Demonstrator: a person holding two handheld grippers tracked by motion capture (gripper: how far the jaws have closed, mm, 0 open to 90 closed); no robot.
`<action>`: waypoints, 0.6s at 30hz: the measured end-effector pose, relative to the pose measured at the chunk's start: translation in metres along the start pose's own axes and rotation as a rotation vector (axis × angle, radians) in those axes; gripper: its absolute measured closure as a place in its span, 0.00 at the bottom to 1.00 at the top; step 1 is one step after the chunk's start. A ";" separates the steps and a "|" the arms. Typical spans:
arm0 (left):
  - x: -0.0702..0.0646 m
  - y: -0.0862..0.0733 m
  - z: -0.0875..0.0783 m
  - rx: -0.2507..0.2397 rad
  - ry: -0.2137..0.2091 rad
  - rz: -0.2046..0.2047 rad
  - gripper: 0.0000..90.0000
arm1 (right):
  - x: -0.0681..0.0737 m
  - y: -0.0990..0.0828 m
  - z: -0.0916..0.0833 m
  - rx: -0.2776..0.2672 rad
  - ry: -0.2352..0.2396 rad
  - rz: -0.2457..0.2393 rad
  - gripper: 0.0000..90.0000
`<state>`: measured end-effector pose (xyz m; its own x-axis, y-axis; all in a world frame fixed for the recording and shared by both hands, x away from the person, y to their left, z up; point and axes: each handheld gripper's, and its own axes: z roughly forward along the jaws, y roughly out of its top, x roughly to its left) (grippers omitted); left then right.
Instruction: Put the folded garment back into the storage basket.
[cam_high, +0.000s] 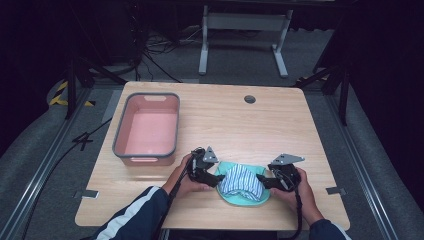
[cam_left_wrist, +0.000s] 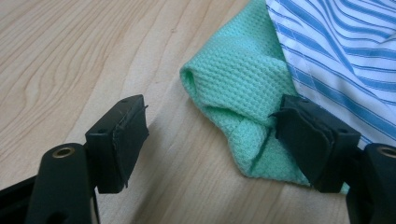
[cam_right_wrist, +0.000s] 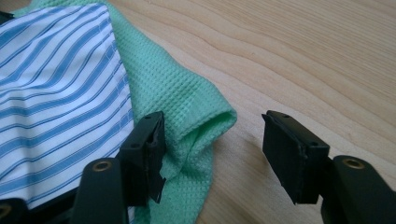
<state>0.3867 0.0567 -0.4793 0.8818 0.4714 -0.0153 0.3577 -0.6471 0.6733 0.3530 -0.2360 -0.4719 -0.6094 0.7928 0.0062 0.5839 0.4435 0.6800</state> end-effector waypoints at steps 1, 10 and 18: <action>0.000 -0.001 0.000 0.000 -0.002 0.002 0.27 | 0.000 0.000 0.000 -0.002 0.002 0.000 0.45; -0.004 0.000 -0.002 -0.008 -0.037 0.031 0.41 | 0.001 -0.002 0.000 -0.016 0.109 -0.005 0.83; -0.006 0.000 -0.002 -0.029 -0.073 0.039 0.87 | 0.006 -0.003 0.000 -0.024 0.117 -0.026 0.94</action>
<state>0.3805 0.0547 -0.4775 0.9153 0.4006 -0.0419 0.3146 -0.6459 0.6956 0.3477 -0.2331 -0.4737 -0.6835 0.7264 0.0723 0.5547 0.4525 0.6982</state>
